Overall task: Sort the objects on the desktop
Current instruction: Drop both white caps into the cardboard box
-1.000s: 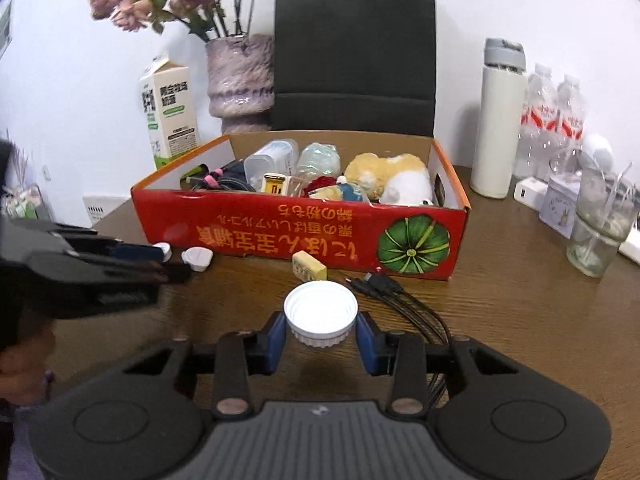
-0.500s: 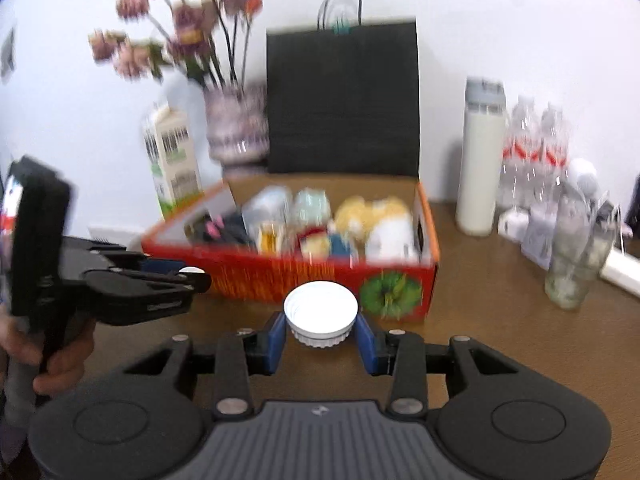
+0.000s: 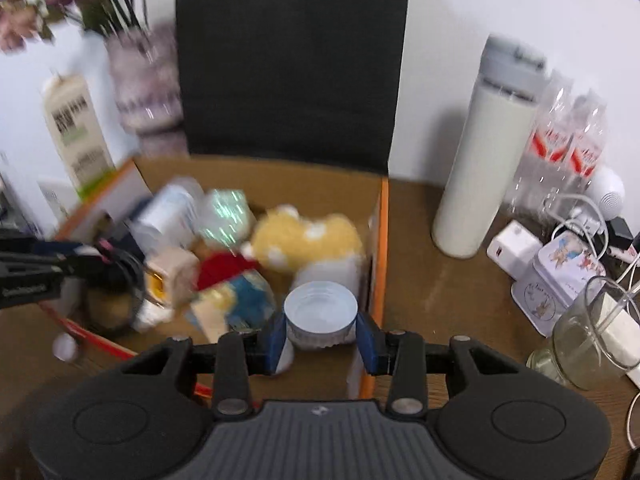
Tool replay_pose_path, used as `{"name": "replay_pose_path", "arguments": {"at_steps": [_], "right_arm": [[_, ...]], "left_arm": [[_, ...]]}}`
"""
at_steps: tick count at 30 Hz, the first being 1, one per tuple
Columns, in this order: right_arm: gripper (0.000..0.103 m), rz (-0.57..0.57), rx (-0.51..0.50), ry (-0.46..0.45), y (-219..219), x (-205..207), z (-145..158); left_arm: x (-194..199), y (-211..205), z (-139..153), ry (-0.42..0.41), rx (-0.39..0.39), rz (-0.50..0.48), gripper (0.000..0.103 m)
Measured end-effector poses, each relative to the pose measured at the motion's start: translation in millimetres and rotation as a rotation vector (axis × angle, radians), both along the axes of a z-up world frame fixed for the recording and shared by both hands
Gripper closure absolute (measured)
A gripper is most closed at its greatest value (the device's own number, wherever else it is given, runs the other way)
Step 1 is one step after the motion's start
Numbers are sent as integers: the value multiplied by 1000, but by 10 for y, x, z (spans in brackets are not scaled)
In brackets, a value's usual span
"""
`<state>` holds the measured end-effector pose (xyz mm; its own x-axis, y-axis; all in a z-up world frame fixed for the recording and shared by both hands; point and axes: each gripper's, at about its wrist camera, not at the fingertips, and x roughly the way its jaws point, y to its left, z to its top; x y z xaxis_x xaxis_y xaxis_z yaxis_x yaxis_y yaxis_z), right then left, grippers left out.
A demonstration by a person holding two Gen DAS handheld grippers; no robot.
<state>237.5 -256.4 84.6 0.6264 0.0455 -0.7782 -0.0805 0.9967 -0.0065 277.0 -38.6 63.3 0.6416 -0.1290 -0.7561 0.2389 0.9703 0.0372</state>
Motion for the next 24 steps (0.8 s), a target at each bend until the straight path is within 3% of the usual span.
{"name": "replay_pose_path", "arguments": {"at_steps": [4,8,13,15,17,21,24], "right_arm": [[67,23,-12,74,52,27,-164],[58,17,-11,82,108,-20,-119],[41,9,-23,-8,123,-95,149],[40,24,-26,-39,153,-170,269],[36,43,-18,-65,180,-258,374],[27,68,-9,-131,255,-536,523],[22,74,25,-238,285,-896,560]], "left_arm": [[107,54,-109,40,11,9,73],[75,181,-5,34,-22,14,70],[-43,359,408,-34,-56,54,48],[-102,419,550,-40,-68,67,28],[-193,462,659,-54,-73,82,17],[-545,472,763,-92,-49,97,2],[-953,474,754,-145,-60,89,0]]}}
